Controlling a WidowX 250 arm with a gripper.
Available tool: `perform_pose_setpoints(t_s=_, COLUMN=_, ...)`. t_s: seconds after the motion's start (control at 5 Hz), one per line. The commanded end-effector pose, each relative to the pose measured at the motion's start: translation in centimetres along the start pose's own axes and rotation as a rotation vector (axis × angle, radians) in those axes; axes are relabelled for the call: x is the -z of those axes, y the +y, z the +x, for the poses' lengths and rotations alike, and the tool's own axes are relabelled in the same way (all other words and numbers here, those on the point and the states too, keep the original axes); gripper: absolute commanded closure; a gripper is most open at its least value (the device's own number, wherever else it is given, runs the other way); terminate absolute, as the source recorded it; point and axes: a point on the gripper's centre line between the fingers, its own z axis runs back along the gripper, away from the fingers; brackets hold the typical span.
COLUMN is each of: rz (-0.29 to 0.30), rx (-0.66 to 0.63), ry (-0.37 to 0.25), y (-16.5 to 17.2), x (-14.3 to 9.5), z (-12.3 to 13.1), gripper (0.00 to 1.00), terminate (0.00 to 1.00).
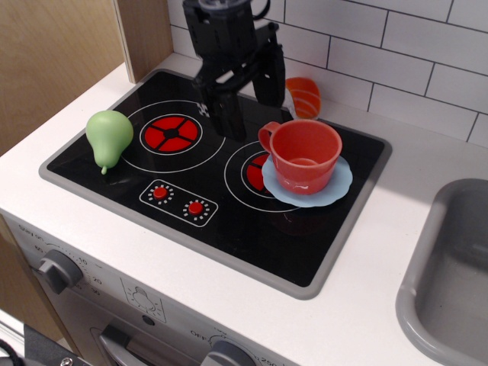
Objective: Take cup off plate
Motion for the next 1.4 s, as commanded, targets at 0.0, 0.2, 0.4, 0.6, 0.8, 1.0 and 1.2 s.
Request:
perform_pose_setpoints(t_s=0.0, rz=-0.029, rx=0.040, ry=-0.018, y=-0.7, x=-0.4, z=-0.4, gripper=0.00, terminate=0.00)
perform_pose_setpoints(t_s=0.2, rz=-0.023, rx=0.061, ry=-0.033, y=-0.6, x=-0.1, z=-0.7, gripper=0.00, terminate=0.00)
perform_pose_setpoints(t_s=0.4, rz=-0.024, rx=0.072, ry=-0.047, y=-0.6, x=0.1, z=-0.5, gripper=1.00, terminate=0.00)
perform_pose_setpoints(t_s=0.6, rz=-0.027, rx=0.080, ry=-0.066, y=-0.7, x=0.2, z=-0.3, gripper=1.00, terminate=0.00)
perform_pose_setpoints(t_s=0.8, rz=-0.026, rx=0.082, ry=-0.058, y=-0.8, x=-0.1, z=-0.4, gripper=1.00, terminate=0.00)
perform_pose_setpoints(t_s=1.0, rz=-0.059, rx=0.076, ry=-0.009, y=-0.8, x=-2.0, z=-0.6, gripper=1.00, terminate=0.00)
perform_pose_setpoints(t_s=1.2, rz=-0.092, rx=0.076, ry=0.032, y=-0.6, x=-4.2, z=0.0, gripper=1.00, terminate=0.00)
